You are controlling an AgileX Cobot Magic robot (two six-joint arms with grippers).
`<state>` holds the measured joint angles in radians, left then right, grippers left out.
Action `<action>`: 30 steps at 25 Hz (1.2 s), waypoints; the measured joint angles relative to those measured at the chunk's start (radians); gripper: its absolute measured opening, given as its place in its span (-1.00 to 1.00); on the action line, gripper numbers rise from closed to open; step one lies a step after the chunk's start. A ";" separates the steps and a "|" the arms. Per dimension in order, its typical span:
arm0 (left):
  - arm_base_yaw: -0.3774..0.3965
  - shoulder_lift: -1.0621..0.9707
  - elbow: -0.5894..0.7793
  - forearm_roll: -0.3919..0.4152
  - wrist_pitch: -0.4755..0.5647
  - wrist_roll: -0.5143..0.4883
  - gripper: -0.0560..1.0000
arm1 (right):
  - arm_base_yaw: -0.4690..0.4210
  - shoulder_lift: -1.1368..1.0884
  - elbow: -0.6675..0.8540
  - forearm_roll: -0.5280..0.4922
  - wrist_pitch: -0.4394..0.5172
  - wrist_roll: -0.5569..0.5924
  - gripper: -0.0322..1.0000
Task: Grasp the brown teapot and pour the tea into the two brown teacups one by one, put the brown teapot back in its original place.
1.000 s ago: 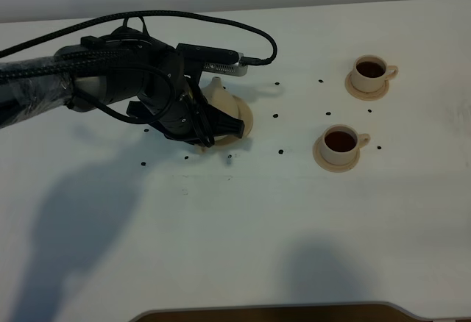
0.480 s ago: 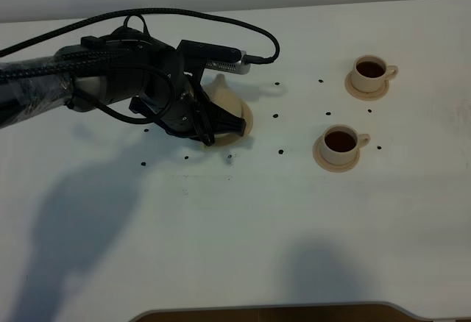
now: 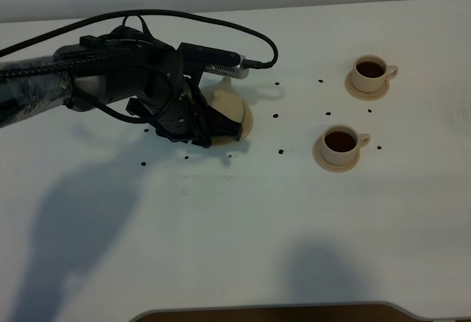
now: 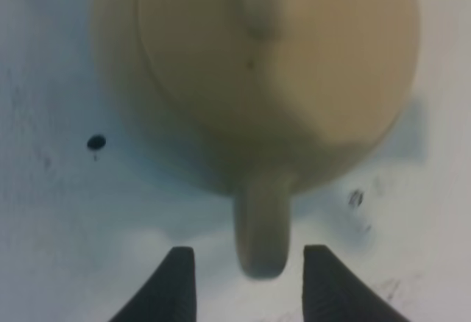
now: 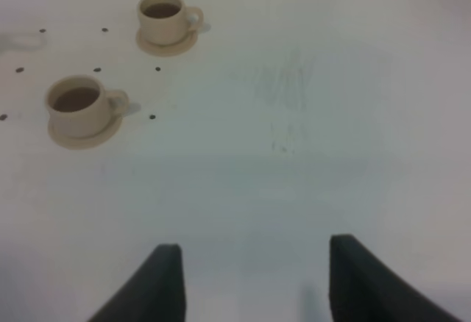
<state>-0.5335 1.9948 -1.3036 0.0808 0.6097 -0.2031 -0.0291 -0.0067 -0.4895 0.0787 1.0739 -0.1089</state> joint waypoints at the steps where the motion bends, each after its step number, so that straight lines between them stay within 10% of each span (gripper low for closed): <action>1: -0.001 0.000 0.000 0.002 0.015 0.009 -0.19 | 0.000 0.000 0.000 0.000 0.000 0.000 -0.09; 19: 0.001 -0.297 0.029 0.032 0.571 0.122 -0.18 | 0.000 0.000 0.000 0.000 0.000 0.000 -0.09; 30: 0.001 -0.831 0.495 0.032 0.501 0.127 -0.18 | 0.000 0.000 0.000 0.000 0.000 0.000 -0.09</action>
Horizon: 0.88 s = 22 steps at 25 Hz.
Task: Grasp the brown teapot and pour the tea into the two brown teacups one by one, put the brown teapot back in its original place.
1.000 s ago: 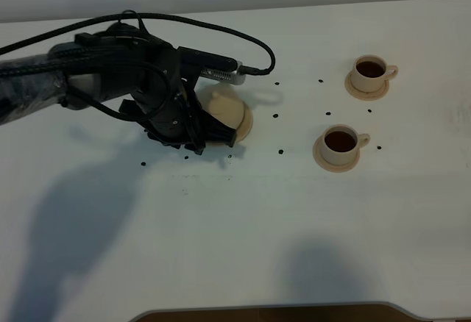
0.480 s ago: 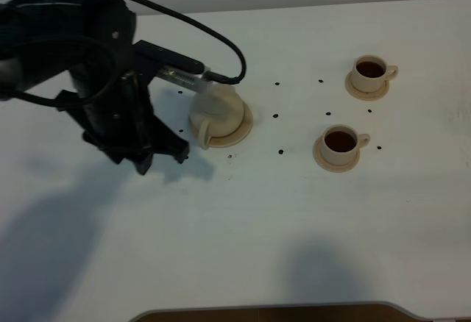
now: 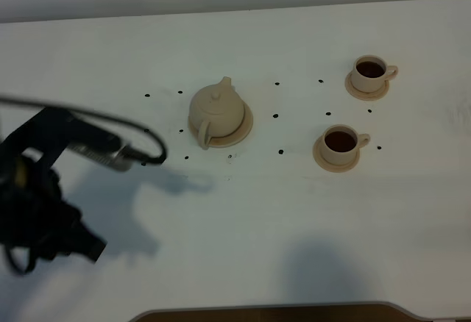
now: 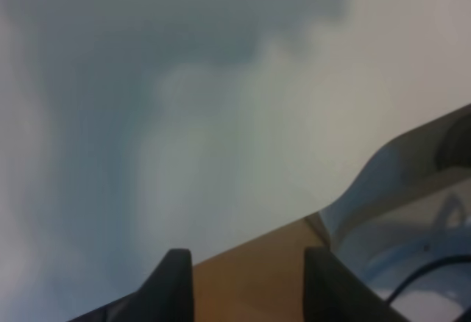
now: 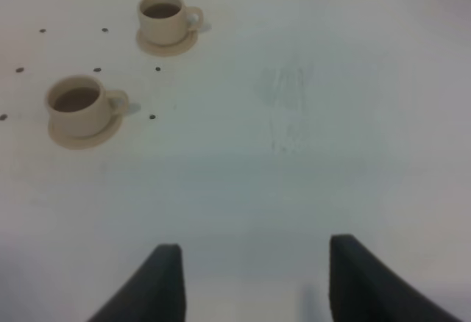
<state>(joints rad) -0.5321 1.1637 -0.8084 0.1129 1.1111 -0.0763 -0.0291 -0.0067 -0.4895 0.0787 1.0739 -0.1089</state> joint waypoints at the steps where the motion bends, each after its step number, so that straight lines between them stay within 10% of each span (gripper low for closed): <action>1: 0.000 -0.057 0.047 0.000 -0.028 -0.001 -0.18 | 0.000 0.000 0.000 0.000 0.000 0.000 -0.09; 16: 0.010 -0.527 0.294 0.000 -0.072 -0.001 -0.18 | 0.000 0.000 0.000 0.000 0.000 0.000 -0.09; 22: 0.205 -0.622 0.294 0.000 -0.070 0.001 -0.18 | 0.000 0.000 0.000 0.000 0.000 0.000 -0.09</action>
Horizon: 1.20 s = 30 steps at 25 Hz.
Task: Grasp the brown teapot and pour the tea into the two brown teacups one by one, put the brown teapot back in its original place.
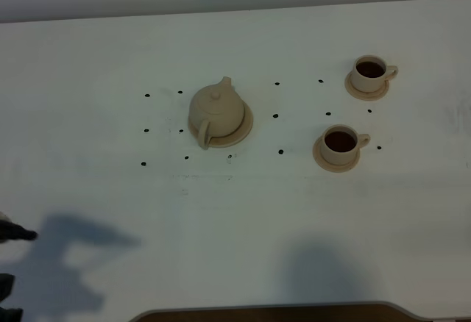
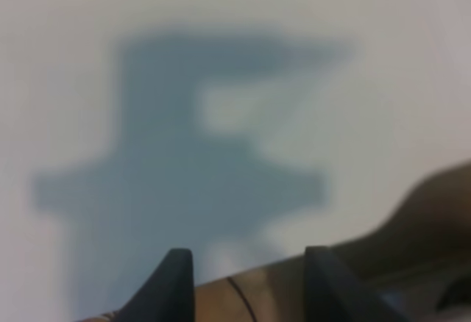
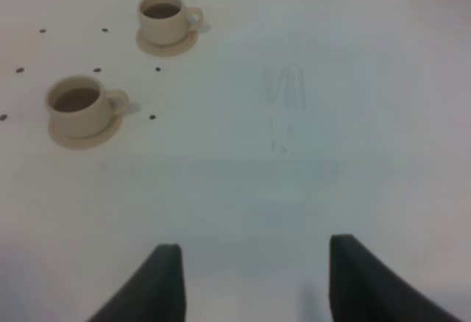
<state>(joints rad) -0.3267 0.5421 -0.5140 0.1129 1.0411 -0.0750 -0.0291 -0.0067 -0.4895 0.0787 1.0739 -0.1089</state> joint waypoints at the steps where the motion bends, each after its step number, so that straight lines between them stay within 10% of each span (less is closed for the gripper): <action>1: 0.045 -0.013 0.000 0.000 0.000 0.001 -0.18 | 0.000 0.000 0.000 0.000 0.000 0.000 -0.09; 8: 0.224 -0.171 0.003 -0.007 0.001 0.020 -0.18 | 0.000 0.000 0.000 0.000 0.000 0.000 -0.09; 30: 0.231 -0.547 0.007 -0.031 0.003 0.065 -0.18 | 0.000 0.000 0.000 0.000 0.000 0.000 -0.09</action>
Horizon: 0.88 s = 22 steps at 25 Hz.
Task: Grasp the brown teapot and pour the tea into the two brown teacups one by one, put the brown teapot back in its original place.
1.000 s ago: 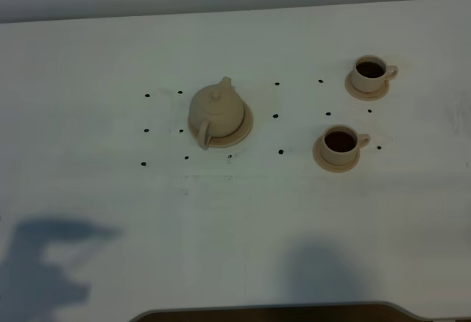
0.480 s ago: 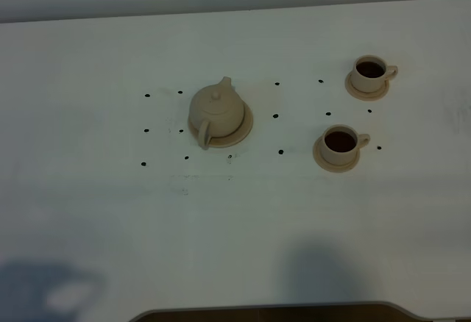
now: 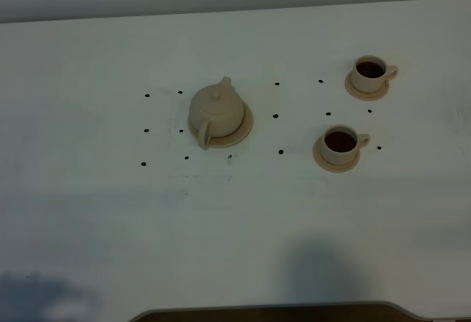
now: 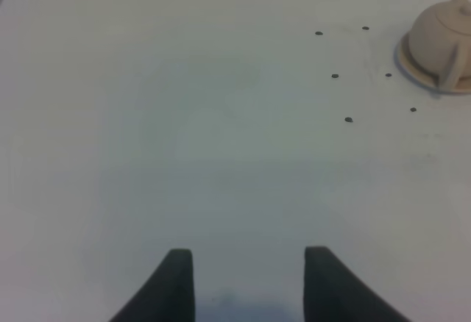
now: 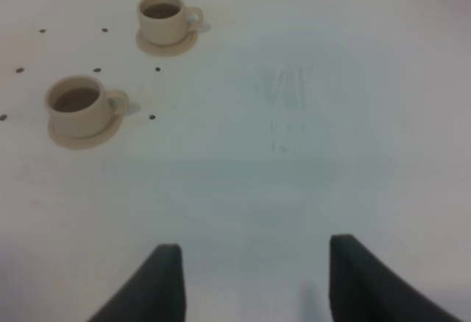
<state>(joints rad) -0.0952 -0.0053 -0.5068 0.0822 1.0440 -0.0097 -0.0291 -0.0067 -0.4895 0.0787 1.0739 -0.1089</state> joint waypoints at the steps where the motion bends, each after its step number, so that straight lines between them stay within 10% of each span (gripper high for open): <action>1: 0.000 0.000 0.000 0.000 0.000 0.000 -0.18 | 0.000 0.000 0.000 0.000 0.000 0.000 -0.09; 22: 0.001 -0.001 0.000 0.000 0.000 0.000 -0.18 | 0.000 0.000 0.000 0.000 0.000 0.000 -0.09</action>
<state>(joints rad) -0.0940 -0.0061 -0.5068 0.0822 1.0440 -0.0097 -0.0291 -0.0067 -0.4895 0.0787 1.0739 -0.1089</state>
